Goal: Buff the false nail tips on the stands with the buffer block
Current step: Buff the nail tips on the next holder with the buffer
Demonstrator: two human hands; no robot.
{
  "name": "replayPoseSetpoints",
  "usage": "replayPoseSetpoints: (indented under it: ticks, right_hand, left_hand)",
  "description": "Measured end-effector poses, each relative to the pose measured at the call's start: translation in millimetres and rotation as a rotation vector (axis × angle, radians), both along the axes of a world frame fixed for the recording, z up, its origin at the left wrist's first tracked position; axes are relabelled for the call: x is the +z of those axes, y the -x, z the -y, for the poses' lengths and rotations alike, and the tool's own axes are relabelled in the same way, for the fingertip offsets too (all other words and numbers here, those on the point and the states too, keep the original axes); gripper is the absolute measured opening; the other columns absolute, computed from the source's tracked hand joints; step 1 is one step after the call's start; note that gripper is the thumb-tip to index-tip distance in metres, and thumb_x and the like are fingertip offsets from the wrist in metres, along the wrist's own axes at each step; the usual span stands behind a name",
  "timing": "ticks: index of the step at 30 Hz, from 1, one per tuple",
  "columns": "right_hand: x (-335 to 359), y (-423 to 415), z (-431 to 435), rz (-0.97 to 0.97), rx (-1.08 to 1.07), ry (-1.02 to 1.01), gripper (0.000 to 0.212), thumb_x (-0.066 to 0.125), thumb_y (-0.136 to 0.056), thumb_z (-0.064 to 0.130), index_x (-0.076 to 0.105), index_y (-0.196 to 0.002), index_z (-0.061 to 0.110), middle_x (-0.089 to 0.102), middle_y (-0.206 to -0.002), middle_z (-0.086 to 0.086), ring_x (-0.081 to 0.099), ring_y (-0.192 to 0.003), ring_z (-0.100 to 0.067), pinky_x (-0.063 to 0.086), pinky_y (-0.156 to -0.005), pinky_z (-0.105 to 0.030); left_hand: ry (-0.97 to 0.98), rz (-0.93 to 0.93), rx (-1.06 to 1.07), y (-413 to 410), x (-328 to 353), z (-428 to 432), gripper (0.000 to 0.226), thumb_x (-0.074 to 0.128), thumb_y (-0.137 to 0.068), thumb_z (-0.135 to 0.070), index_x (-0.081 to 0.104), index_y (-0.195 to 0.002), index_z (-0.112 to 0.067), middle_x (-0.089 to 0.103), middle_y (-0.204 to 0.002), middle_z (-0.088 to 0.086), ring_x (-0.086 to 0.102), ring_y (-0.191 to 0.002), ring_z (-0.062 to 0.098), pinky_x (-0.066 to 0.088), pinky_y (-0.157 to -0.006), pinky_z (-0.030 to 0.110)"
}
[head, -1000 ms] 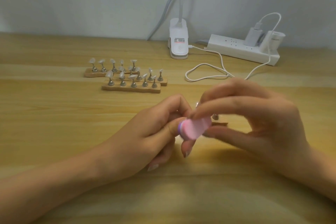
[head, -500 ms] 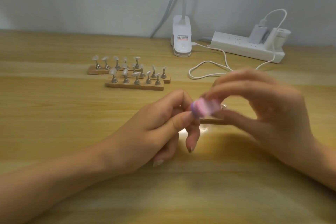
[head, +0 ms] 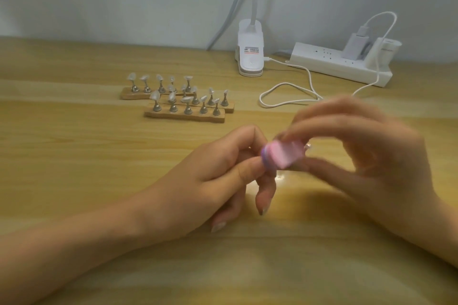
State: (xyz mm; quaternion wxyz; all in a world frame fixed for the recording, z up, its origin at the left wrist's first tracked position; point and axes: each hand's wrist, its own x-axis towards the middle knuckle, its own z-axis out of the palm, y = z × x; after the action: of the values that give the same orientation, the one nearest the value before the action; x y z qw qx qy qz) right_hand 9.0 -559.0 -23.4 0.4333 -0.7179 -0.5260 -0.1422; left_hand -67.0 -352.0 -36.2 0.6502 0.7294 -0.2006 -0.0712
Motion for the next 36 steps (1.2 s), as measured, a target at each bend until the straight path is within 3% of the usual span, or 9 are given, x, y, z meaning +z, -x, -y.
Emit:
replayPoseSetpoints:
  ticks: [14, 18, 21, 25, 28, 31, 36]
  right_hand:
    - [-0.1, 1.6, 0.1, 0.033, 0.012, 0.020, 0.018, 0.072, -0.088, 0.020, 0.070, -0.107, 0.019, 0.065, -0.104, -0.002, 0.066, -0.092, -0.022, 0.052, -0.077, -0.031]
    - [1.0, 2.2, -0.5, 0.027, -0.020, -0.013, 0.019, 0.071, -0.088, 0.021, 0.068, -0.107, 0.021, 0.065, -0.105, -0.002, 0.067, -0.093, -0.020, 0.053, -0.079, -0.035]
    - [0.8, 4.3, -0.1, 0.099, 0.000, 0.024, 0.019, 0.072, -0.087, 0.019, 0.070, -0.106, 0.020, 0.065, -0.103, -0.001, 0.067, -0.092, -0.016, 0.053, -0.075, -0.032]
    - [1.7, 3.6, 0.4, 0.111, -0.040, -0.007, 0.020, 0.071, -0.088, 0.020, 0.067, -0.107, 0.022, 0.065, -0.104, -0.002, 0.066, -0.094, -0.013, 0.053, -0.080, -0.029]
    - [-1.1, -1.7, 2.7, 0.146, -0.051, 0.004, 0.020, 0.070, -0.089, 0.019, 0.068, -0.108, 0.022, 0.065, -0.105, -0.002, 0.066, -0.096, -0.012, 0.052, -0.084, -0.024]
    - [-1.8, -14.0, 10.9, 0.007, -0.099, -0.095, 0.024, 0.071, -0.087, 0.017, 0.066, -0.110, 0.019, 0.065, -0.105, -0.008, 0.066, -0.096, -0.023, 0.055, -0.085, -0.037]
    - [-7.2, -10.7, 12.3, -0.028, -0.049, -0.096, 0.026, 0.072, -0.087, 0.020, 0.066, -0.113, 0.021, 0.065, -0.107, -0.002, 0.065, -0.097, -0.027, 0.054, -0.080, -0.039]
  left_hand:
    - [0.064, -0.056, -0.036, 0.4, 0.5, -0.7, 0.016, 0.045, -0.096, -0.030, 0.044, -0.091, -0.015, 0.061, -0.069, -0.002, 0.043, -0.031, 0.009, 0.031, -0.037, 0.016]
    - [0.099, -0.085, -0.056, -0.2, 0.4, -2.9, 0.013, 0.045, -0.098, -0.025, 0.043, -0.090, -0.016, 0.061, -0.070, -0.001, 0.046, -0.032, 0.009, 0.032, -0.038, 0.015]
    - [0.107, -0.096, -0.080, 0.3, 1.6, -1.6, 0.016, 0.048, -0.094, -0.031, 0.043, -0.089, -0.016, 0.061, -0.069, -0.001, 0.047, -0.032, 0.009, 0.034, -0.037, 0.016]
    - [0.102, -0.111, -0.069, -0.7, 0.9, -2.5, 0.021, 0.046, -0.097, -0.027, 0.040, -0.094, -0.007, 0.061, -0.069, -0.001, 0.048, -0.033, 0.008, 0.033, -0.039, 0.015]
    - [0.128, -0.128, -0.076, -0.1, 1.8, -2.7, 0.019, 0.047, -0.095, -0.029, 0.042, -0.093, -0.010, 0.060, -0.068, -0.001, 0.048, -0.034, 0.008, 0.036, -0.039, 0.015]
    - [0.143, -0.099, -0.007, -0.1, 4.2, -3.5, 0.010, 0.047, -0.096, -0.025, 0.050, -0.089, -0.019, 0.059, -0.068, -0.001, 0.046, -0.033, 0.010, 0.035, -0.040, 0.013]
    - [0.174, 0.032, 0.261, -1.2, 7.5, -3.5, 0.007, 0.061, -0.088, -0.027, 0.065, -0.082, -0.026, 0.060, -0.070, -0.010, 0.042, -0.041, 0.001, 0.033, -0.043, 0.008]
